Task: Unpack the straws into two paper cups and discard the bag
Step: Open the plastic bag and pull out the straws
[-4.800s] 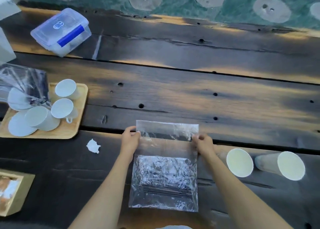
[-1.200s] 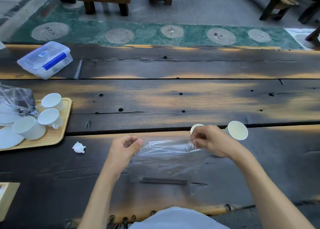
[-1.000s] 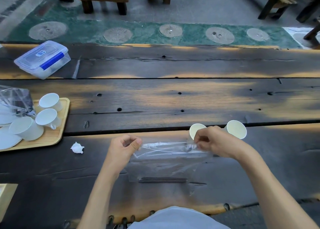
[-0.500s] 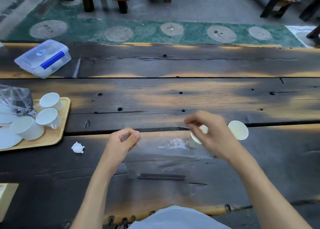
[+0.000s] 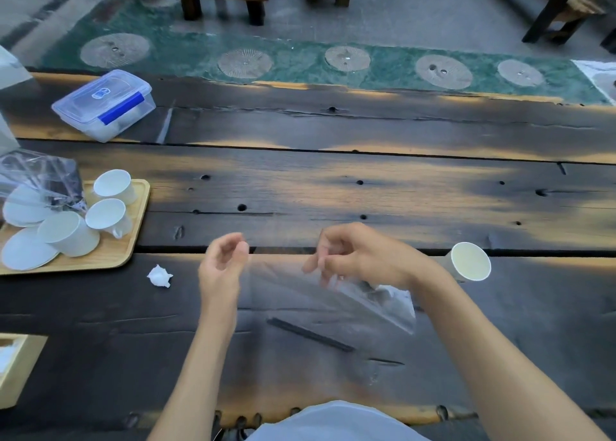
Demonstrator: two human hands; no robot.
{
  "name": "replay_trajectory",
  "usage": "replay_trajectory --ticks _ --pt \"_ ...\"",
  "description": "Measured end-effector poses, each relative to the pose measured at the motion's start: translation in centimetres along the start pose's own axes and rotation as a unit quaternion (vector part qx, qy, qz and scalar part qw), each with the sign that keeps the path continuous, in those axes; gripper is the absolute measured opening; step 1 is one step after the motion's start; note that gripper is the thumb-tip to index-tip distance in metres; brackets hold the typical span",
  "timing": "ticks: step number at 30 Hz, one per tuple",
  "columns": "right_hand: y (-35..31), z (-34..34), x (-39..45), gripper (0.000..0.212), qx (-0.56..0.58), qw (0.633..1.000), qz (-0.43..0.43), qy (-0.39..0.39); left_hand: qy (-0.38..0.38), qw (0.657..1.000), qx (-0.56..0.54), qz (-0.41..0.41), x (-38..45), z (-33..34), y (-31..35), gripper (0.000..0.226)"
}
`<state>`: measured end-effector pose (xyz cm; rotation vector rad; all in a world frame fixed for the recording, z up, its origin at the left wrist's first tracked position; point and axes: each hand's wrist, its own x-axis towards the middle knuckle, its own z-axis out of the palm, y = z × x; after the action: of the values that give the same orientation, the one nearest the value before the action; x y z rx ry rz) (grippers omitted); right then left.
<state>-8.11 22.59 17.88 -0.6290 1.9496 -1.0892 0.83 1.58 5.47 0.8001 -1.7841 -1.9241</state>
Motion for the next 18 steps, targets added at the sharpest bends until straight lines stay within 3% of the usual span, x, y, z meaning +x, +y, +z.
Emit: replay_trajectory --ticks 2,4,6,9,13,15,18 --pt "-0.1 0.0 -0.3 0.007 0.127 0.991 -0.026 -0.021 0.091 0.992 -0.055 -0.065 -0.4 0.3 -2.4 0.02" --pt "-0.1 0.0 -0.4 0.01 0.27 0.96 -0.051 -0.053 0.122 0.978 -0.083 -0.151 -1.2 0.7 -4.8 0.017" --pt "0.0 0.0 -0.5 0.005 0.386 0.916 -0.083 -0.067 0.098 0.956 -0.116 -0.251 -2.2 1.3 -6.7 0.024" --pt "0.3 -0.6 -1.1 0.007 0.491 0.864 -0.106 -0.033 -0.025 0.91 -0.199 -0.364 -3.5 2.4 -7.4 0.047" --pt "1.9 -1.9 -2.1 0.023 0.473 0.868 -0.09 0.123 -0.096 0.841 -0.339 -0.411 -3.9 2.4 -7.4 0.036" --pt "3.2 -2.8 -2.7 0.027 0.445 0.869 -0.087 0.198 -0.101 0.855 -0.327 -0.389 -3.4 1.4 -7.7 0.036" --pt "4.7 -4.1 -3.8 0.01 0.385 0.864 -0.096 0.31 -0.071 0.885 -0.3 -0.349 -2.4 0.1 -7.9 0.005"
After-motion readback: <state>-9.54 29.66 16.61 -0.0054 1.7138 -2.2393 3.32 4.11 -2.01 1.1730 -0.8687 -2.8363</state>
